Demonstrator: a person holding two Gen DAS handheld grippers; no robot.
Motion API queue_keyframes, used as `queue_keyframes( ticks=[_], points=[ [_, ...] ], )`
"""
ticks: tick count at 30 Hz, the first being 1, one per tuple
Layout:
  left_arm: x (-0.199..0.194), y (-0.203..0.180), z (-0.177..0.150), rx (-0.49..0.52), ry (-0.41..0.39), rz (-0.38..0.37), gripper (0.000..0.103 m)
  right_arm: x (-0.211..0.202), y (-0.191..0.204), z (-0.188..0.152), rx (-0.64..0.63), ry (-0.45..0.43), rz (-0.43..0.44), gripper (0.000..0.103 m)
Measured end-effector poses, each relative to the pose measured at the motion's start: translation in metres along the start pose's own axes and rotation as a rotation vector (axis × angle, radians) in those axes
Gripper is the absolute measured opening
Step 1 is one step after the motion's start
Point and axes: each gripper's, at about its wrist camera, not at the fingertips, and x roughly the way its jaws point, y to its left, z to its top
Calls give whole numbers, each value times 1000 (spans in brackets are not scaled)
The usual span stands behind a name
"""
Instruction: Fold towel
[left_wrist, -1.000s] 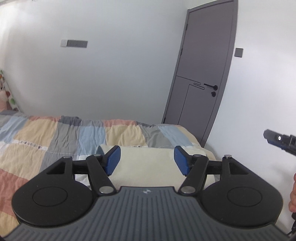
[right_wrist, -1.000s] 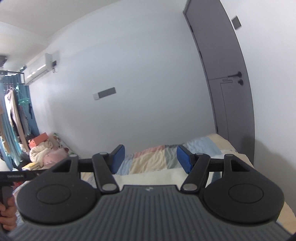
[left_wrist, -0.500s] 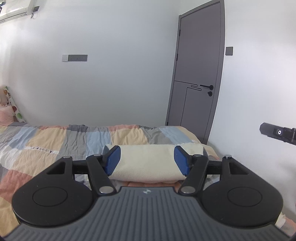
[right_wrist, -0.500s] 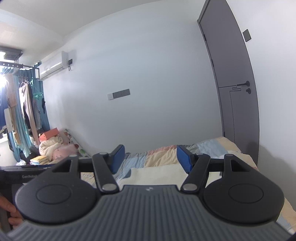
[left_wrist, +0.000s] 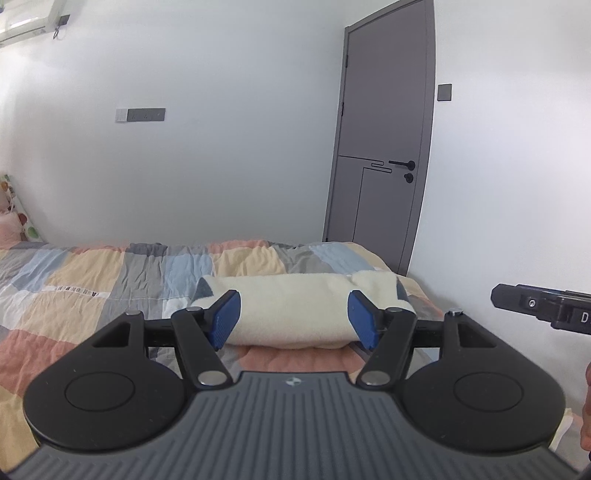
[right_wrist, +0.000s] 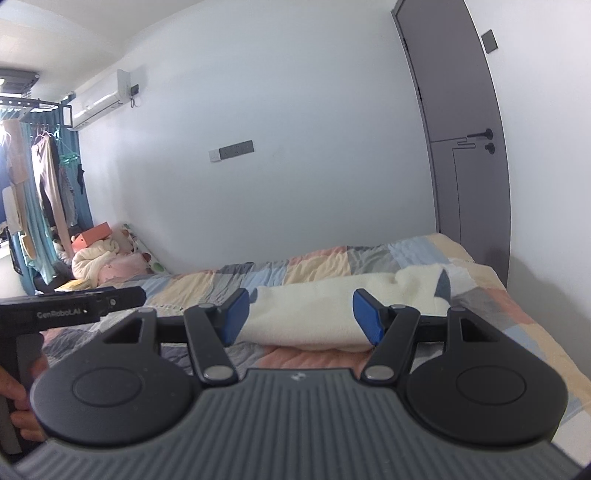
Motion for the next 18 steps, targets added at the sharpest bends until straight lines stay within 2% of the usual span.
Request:
queue_keyframes(
  ticks=[11,18],
  points=[
    [15,1,-25,-16,49,23,73,6,3,-36,15,55,-47,66],
    [24,8,-39,-33,85,42,81,12,4,-50,-2,79,-67,65]
  ],
)
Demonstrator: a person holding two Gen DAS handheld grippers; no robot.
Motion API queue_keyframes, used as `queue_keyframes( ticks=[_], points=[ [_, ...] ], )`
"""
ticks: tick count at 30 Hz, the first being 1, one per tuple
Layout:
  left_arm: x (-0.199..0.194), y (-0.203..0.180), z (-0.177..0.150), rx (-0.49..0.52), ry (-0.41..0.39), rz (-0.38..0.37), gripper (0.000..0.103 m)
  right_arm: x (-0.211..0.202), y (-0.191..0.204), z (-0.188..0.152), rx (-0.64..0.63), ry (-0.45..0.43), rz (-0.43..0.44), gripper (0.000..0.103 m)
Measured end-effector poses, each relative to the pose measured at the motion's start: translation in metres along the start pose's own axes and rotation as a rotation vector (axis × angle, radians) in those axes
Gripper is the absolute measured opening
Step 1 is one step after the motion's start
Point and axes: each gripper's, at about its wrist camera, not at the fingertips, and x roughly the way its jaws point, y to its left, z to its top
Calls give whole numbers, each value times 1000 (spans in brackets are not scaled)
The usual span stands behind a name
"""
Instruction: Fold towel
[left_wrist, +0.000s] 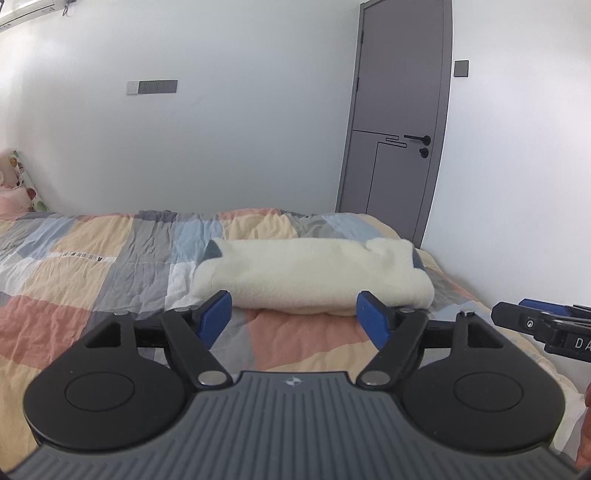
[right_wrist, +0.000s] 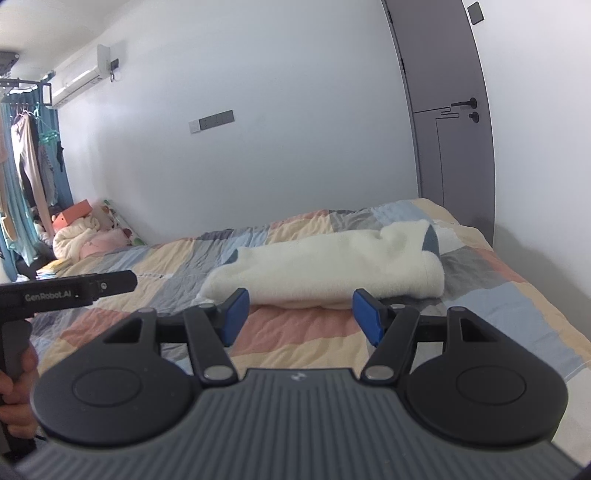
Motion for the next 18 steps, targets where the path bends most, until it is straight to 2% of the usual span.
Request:
queue_keyframes(
  ticks=[18],
  points=[
    [-8,-3,-2,11,-15,28,91,-2,5,-2,-4,17,-12,65]
  ],
)
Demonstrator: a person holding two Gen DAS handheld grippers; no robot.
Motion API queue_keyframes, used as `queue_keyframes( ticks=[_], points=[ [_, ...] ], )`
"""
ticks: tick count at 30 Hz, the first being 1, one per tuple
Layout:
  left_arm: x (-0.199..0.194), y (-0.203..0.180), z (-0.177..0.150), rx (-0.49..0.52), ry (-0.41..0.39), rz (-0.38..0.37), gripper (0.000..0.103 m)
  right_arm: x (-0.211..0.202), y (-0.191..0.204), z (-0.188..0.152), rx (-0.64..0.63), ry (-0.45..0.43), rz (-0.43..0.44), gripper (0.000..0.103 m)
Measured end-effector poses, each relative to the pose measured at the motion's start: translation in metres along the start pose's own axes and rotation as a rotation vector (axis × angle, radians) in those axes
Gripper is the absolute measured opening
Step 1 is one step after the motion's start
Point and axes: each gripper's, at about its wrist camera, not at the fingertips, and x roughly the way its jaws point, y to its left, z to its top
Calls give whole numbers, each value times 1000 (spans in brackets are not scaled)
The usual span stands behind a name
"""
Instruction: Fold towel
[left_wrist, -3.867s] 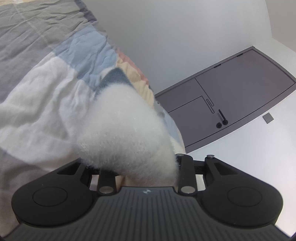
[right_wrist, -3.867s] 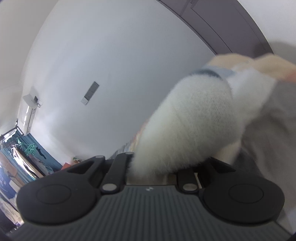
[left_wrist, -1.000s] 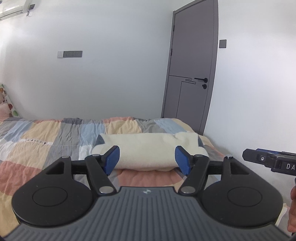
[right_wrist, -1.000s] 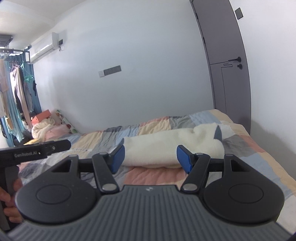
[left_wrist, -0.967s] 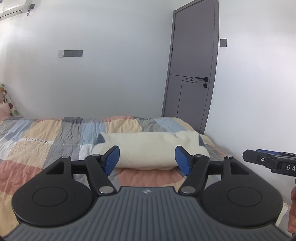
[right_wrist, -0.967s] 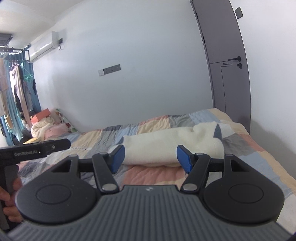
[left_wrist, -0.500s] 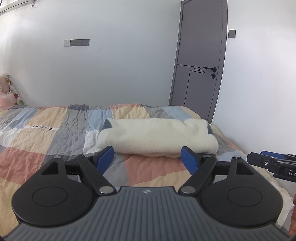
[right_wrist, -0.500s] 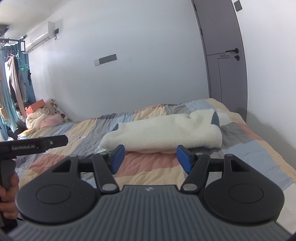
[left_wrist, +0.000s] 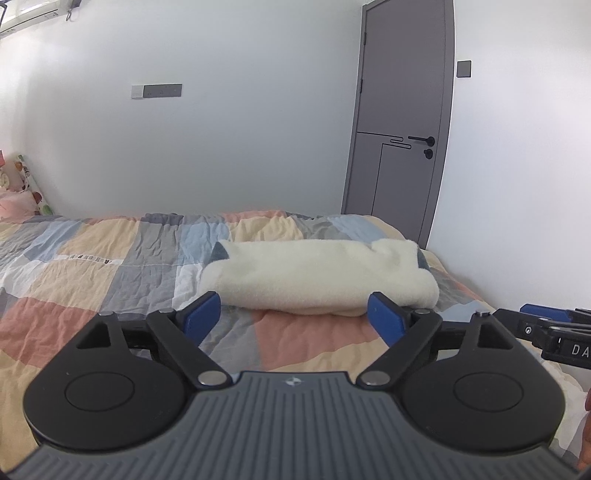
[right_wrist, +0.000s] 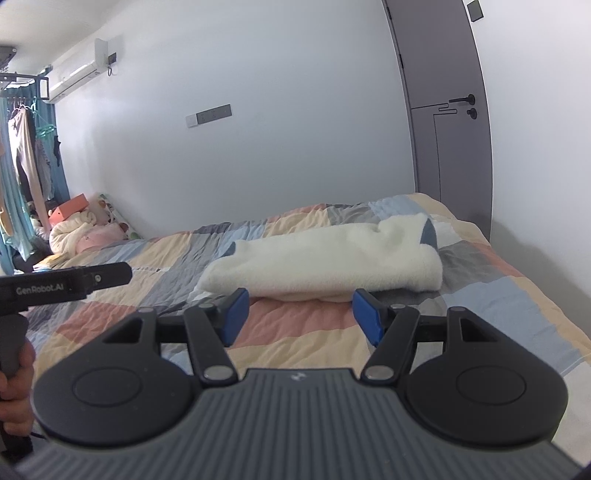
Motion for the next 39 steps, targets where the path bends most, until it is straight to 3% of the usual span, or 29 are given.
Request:
queue_keyframes(
  ticks=[6,11,13,14,15,39],
  points=[
    [0,1,1,-1,7,8,101,-2,0,3,-18,-9,-26,65],
    [3,2,1,5,21,30,103,-2,-2,4,-17,-6,-47,65],
    [2,3,0,-3,18,29,103,-2,-3,4,-11,-12,-52,75],
    [2,4,1,-5,19,30,103,-2,-5,4,1,-22,-51,93],
    [3,5,1,-5,20,34,103,-3,-6,3,15,-31,-57,103],
    [7,2,0,11,39,57,103,8,-9,3,-3,-2,-105,103]
  ],
)
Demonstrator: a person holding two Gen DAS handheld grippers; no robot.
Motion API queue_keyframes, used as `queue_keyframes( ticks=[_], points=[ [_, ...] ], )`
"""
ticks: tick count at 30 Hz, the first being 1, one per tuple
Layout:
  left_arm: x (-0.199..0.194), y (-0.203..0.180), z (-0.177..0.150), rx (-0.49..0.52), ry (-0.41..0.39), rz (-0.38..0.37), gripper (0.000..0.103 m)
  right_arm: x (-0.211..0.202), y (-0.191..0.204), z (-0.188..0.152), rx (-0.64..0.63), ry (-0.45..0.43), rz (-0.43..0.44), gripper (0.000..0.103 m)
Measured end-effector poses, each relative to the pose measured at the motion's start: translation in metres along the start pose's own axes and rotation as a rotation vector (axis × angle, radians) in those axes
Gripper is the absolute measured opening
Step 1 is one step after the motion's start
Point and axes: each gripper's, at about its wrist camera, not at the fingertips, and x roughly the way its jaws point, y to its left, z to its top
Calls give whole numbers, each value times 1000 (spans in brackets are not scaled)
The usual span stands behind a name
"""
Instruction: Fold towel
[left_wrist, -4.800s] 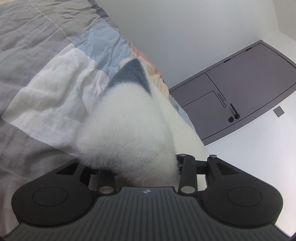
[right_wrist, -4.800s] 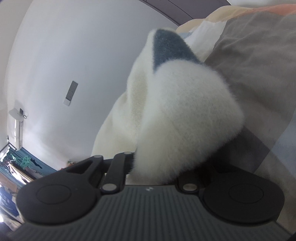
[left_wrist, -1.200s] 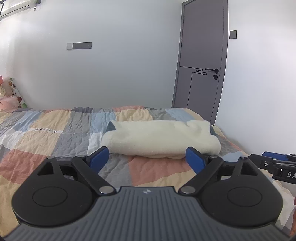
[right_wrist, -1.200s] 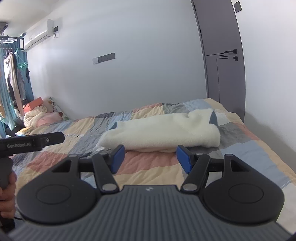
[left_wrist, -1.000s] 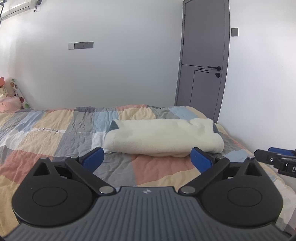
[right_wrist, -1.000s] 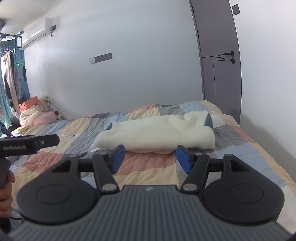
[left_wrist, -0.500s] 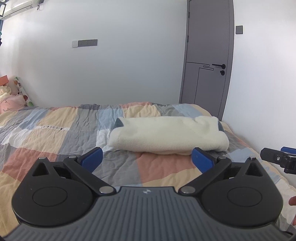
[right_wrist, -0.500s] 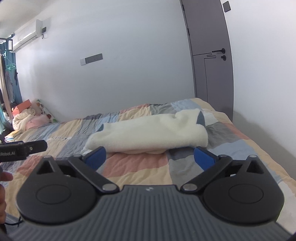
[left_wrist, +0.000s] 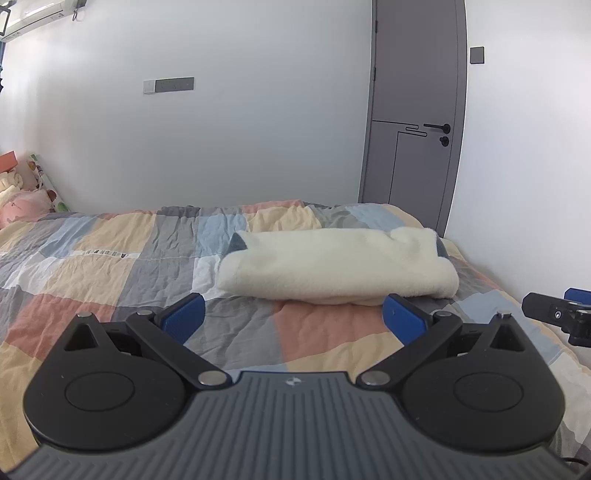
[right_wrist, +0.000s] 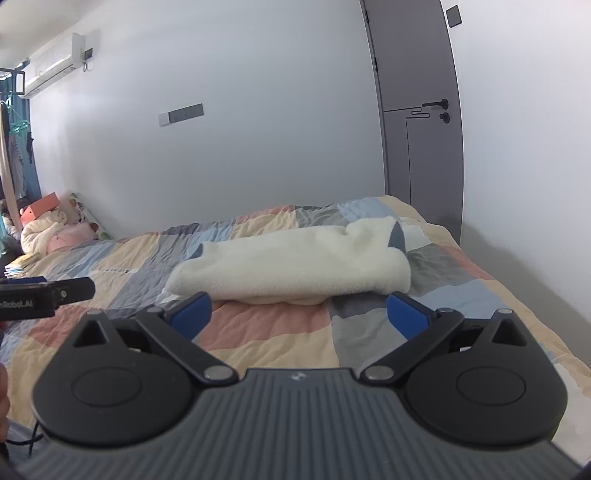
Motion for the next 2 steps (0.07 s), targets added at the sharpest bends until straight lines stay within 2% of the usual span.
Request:
queue_keyframes(
  ticks=[2],
  points=[
    [0,0,1,0,3,-4,103,0,0,0,-3,0,0,103]
  ],
)
